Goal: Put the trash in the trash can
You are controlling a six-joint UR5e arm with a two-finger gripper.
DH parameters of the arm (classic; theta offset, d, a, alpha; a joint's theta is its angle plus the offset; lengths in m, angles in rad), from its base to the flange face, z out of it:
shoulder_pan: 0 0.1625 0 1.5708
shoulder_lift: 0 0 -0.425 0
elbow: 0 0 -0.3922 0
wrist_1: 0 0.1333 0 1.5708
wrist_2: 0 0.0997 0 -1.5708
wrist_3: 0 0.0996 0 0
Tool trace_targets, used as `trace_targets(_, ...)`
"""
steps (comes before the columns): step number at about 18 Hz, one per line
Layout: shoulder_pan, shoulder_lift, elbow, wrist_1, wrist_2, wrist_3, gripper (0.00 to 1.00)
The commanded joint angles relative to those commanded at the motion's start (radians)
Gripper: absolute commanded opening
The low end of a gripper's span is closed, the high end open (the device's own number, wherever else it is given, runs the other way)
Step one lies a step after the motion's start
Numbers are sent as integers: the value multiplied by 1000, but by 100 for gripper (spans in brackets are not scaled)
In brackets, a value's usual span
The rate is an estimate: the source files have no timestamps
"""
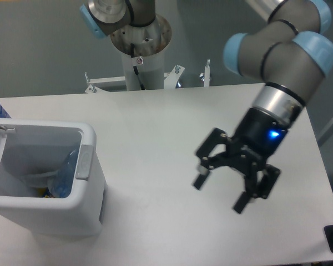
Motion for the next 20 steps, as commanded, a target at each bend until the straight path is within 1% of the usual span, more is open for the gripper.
trace_targets(2,0,0,-14,-3,90,36,100)
trace_targets(4,-1,-5,-17,-3,179,37,100)
trace_targets(8,-34,-11,-31,-5,298,69,100)
trace_targets(10,-52,-11,-38,-8,386,101,100)
trace_targets(12,-81,-12,-45,-21,526,160,100)
trace_targets(14,-121,-12,-48,-44,699,221,100)
trace_targets(16,-147,-14,-52,-72,825,269,100)
trace_targets(18,-169,-14,-61,-81,894,305,100)
trace_targets(20,-170,-12,-80,-81,928,312,100)
